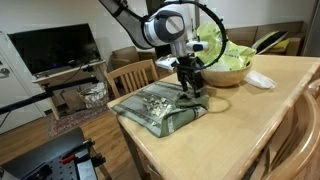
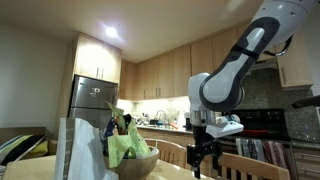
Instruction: Move the green towel to the right then fold the green towel
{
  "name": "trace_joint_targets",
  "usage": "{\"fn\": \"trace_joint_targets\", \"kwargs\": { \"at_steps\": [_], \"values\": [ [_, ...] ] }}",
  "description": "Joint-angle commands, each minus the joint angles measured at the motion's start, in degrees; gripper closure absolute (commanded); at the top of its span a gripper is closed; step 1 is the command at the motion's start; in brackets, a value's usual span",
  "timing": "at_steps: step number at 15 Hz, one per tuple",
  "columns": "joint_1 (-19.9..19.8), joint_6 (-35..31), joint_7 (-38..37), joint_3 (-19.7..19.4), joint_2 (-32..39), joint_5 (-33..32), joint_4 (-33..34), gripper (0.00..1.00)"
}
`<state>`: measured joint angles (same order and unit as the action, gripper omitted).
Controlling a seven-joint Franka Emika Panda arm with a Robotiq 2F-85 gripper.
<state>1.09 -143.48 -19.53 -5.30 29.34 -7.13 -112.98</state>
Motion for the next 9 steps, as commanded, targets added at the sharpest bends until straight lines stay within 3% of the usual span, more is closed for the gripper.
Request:
{"fn": "trace_joint_targets", "kwargs": {
  "at_steps": [1,9],
  "values": [
    [0.8,0.1,0.5,-0.9,0.4,0.7,0.3,0.00],
    [-0.6,-0.3,3.2,0.7,3.6,3.0,3.2,0.00]
  ]
}}
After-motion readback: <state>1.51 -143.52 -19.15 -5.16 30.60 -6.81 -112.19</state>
